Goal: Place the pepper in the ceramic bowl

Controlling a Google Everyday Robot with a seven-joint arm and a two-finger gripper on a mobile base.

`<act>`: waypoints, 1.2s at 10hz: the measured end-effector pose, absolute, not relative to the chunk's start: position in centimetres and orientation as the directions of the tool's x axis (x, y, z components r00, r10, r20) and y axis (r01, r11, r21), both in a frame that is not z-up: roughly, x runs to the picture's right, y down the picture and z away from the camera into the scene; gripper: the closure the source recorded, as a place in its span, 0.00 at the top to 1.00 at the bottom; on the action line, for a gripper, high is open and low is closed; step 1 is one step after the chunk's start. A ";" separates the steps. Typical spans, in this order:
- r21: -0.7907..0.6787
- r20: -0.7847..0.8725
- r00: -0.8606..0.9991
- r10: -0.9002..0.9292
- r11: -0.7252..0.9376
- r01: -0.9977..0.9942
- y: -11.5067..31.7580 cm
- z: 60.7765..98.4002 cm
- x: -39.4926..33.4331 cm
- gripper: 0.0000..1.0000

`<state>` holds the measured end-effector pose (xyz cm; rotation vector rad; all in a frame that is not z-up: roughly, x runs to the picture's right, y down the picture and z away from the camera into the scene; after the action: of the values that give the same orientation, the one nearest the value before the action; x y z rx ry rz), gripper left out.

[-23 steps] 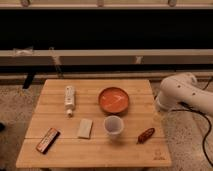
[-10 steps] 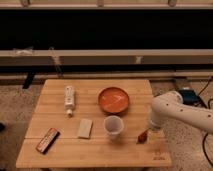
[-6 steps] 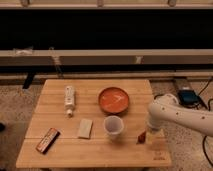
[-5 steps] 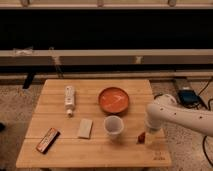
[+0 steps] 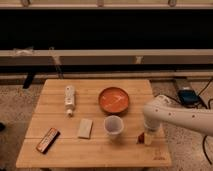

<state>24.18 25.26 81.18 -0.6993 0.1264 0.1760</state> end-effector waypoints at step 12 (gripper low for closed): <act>-0.576 -0.160 0.974 0.161 0.786 -0.224 11.5 82.9 21.4 0.00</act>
<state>21.43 11.50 82.86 -0.6329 0.1049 0.2079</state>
